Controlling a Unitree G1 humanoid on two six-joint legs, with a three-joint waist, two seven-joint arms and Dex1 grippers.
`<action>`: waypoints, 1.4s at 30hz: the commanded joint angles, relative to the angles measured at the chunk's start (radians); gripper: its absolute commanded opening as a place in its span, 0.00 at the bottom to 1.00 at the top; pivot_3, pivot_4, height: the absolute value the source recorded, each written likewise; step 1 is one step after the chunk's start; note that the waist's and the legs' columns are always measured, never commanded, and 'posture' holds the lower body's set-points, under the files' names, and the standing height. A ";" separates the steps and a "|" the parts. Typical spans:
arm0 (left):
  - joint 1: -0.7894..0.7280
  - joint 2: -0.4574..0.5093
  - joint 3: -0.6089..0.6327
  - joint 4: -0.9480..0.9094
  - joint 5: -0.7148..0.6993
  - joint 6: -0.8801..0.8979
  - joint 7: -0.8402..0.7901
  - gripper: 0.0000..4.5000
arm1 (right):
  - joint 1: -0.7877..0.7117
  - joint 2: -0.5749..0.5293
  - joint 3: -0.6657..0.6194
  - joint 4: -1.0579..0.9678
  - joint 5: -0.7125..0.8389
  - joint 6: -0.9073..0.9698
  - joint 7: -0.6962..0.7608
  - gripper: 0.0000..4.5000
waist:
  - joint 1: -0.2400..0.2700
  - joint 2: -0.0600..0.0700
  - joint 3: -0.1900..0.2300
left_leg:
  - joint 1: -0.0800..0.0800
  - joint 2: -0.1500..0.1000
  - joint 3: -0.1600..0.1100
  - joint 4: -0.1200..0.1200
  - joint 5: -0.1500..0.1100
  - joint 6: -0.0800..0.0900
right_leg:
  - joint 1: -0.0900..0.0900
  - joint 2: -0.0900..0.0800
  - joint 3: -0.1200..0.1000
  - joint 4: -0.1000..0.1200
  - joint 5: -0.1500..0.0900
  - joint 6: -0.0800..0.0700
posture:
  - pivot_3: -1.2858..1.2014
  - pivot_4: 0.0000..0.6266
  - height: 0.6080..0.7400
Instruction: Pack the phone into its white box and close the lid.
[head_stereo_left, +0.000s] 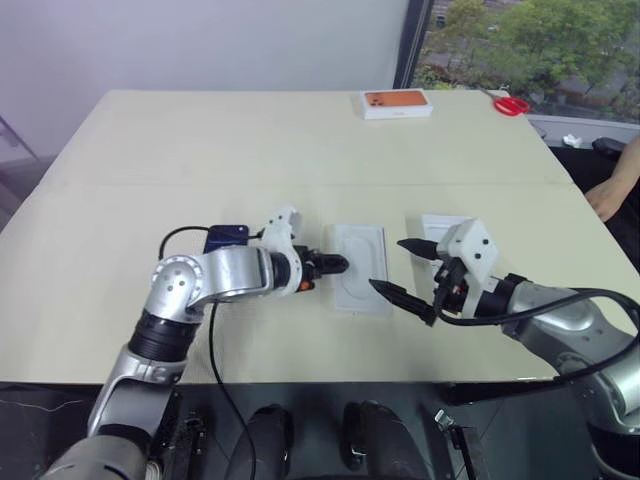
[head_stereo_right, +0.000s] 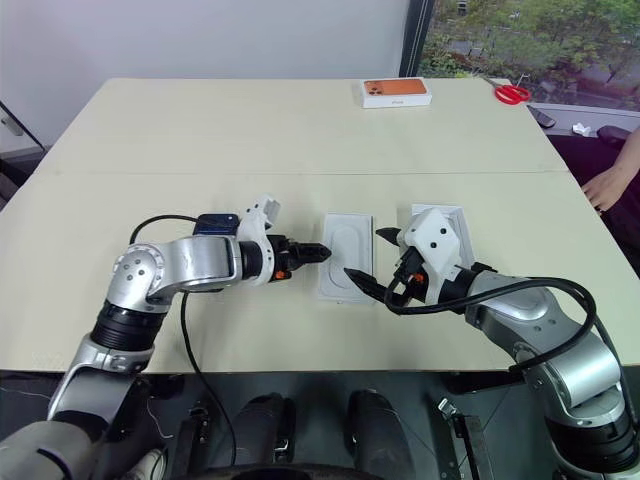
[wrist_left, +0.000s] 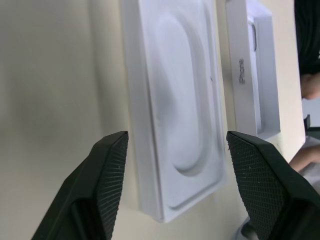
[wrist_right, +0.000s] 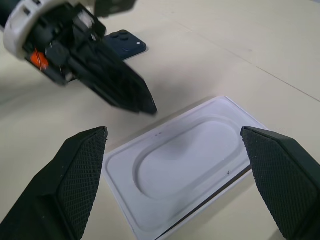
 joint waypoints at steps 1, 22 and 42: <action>-0.007 0.083 0.073 -0.020 0.018 0.031 -0.128 0.75 | -0.029 -0.003 0.004 -0.014 -0.003 0.010 -0.009 1.00 | 0.001 0.000 0.000 | 0.000 0.000 0.000 0.000 0.000 0.000 | 0.000 0.000 0.000 0.000 0.000 0.000 | 0.52 0.24 1.00; 0.455 0.414 0.029 -0.213 1.280 -0.803 -1.630 0.77 | -0.441 0.270 0.392 0.383 -0.317 0.254 -0.274 0.01 | -0.001 0.002 0.001 | -0.016 0.001 0.005 -0.005 0.000 0.000 | -0.015 -0.002 0.001 -0.009 0.000 -0.001 | 0.52 0.24 1.00; 0.507 0.309 0.115 -0.247 1.340 -0.733 -1.728 0.77 | -0.423 0.307 0.400 0.386 -0.421 0.332 -0.264 0.01 | -0.002 0.002 0.000 | -0.013 0.004 0.003 -0.001 0.000 0.001 | -0.013 0.002 0.000 -0.003 0.001 0.000 | 0.52 0.24 1.00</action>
